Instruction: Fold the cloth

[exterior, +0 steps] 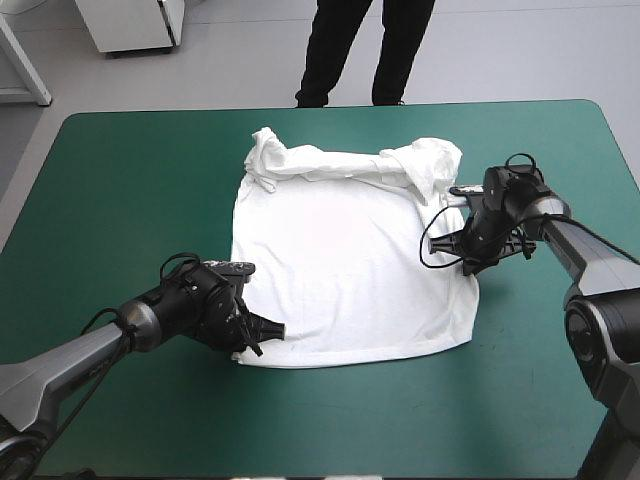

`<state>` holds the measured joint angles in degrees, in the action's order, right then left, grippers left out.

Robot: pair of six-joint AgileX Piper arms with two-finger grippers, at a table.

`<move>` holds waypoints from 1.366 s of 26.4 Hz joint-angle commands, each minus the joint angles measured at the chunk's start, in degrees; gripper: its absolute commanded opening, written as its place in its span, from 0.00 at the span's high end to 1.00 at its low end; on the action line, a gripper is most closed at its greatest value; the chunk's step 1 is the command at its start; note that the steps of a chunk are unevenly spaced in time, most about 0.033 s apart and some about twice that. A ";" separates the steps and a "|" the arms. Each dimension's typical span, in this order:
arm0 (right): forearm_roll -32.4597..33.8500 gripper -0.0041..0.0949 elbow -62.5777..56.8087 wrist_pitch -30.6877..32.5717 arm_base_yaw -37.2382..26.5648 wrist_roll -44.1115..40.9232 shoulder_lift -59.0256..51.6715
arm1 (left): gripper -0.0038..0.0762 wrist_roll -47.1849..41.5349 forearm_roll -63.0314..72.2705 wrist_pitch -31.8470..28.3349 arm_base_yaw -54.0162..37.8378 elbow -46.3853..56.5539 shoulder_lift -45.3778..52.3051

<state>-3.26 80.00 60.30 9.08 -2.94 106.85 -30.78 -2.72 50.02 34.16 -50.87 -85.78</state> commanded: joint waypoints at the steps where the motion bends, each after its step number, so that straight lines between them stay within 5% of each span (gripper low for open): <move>1: 1.45 0.97 0.57 2.81 -0.13 0.10 -4.88 | 0.98 -0.09 -4.15 0.74 -1.38 -3.60 0.92; 13: -5.08 0.98 1.94 2.72 -0.13 3.46 -28.38 | 0.98 14.49 -8.58 14.01 -2.91 -37.79 1.04; 19: -7.38 0.98 13.46 2.59 -0.13 5.02 -32.81 | 0.98 19.84 -9.12 18.99 -2.91 -56.70 1.04; 28: -8.84 0.97 39.15 4.63 -0.13 5.87 -32.91 | 0.98 29.55 -5.50 20.30 -2.91 -86.40 1.04; 36: -12.16 0.97 60.34 4.67 -0.13 6.08 -32.91 | 0.98 34.96 5.64 14.60 -2.91 -102.22 0.93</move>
<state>-13.87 133.57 69.70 9.08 2.53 75.49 2.55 -0.67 71.41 31.25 -148.39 -86.52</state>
